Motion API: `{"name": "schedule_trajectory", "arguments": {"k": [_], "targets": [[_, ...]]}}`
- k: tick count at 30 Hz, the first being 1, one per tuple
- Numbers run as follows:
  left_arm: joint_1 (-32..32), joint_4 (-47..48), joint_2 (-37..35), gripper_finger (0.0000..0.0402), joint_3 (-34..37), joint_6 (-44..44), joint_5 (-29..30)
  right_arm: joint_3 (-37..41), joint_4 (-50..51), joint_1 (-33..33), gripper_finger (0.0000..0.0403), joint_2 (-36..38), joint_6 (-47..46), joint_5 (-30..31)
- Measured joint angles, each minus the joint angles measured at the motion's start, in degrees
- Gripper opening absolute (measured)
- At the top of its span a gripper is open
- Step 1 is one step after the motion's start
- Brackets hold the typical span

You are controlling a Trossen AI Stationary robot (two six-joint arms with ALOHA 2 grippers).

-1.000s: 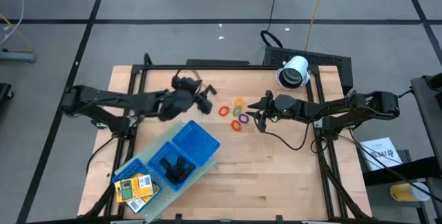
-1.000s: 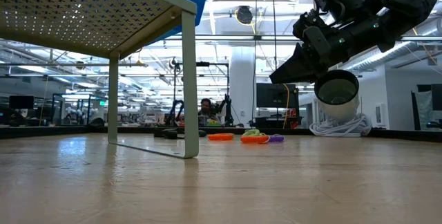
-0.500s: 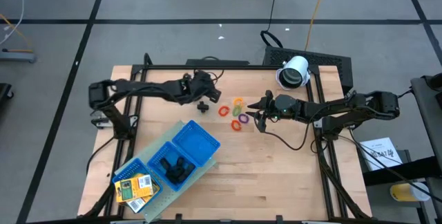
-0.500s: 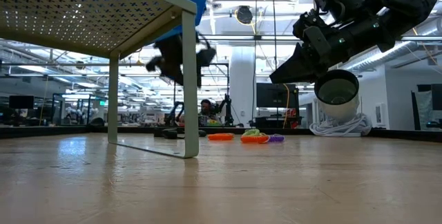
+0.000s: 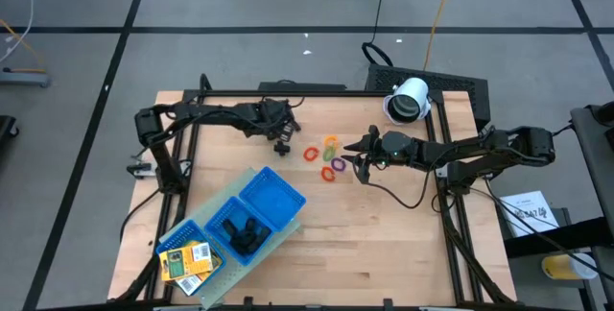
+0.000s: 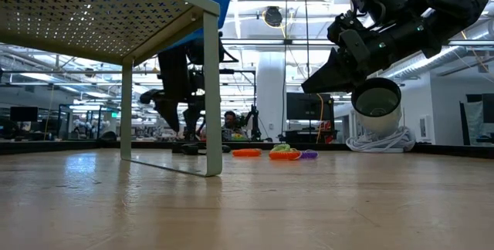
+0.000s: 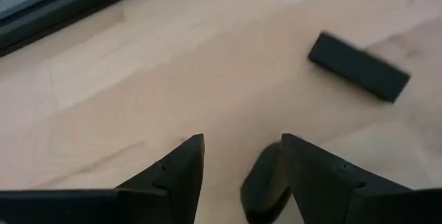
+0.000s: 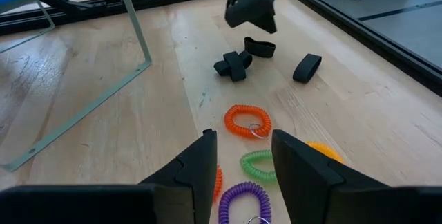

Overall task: Pick & Place Office Desk Supplies
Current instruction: Put the black rubber band into the center blue basket on the shelf

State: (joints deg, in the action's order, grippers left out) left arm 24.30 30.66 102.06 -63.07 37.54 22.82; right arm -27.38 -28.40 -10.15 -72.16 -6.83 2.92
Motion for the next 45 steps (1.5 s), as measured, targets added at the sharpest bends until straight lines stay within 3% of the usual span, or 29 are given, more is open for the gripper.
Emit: {"name": "schedule_trajectory", "arguments": {"k": [8, 13, 22, 31, 34, 45], "targets": [[-0.4, 0.2, 0.0, 0.0202, 0.4, -2.0, -3.3, 0.0, 0.1, 0.0, 0.0128, 0.0, 0.0, 0.0], [-0.4, -5.6, 0.0, 0.0202, 4.1, -2.6, -5.2, 0.0, 0.9, 0.0, 0.0128, 0.0, 0.0, 0.0], [-0.4, -8.9, -0.2, 0.0202, 9.3, 0.2, -4.7, 0.0, 1.0, 0.0, 0.0128, 0.0, 0.1, 0.0], [-0.9, -11.3, -0.2, 0.0199, 10.1, 0.6, -4.6, 0.0, 0.9, 0.0, 0.0128, 0.0, 0.4, 0.0], [-1.1, -11.4, -0.2, 0.0178, 10.1, 0.7, -4.8, 0.0, 0.9, 0.0, 0.0128, 0.0, 0.4, 0.0], [-2.0, -11.8, -0.1, 0.0032, 10.1, 1.7, -3.9, 0.0, 0.9, 0.0, 0.0128, 0.0, 0.4, 0.0]]}}
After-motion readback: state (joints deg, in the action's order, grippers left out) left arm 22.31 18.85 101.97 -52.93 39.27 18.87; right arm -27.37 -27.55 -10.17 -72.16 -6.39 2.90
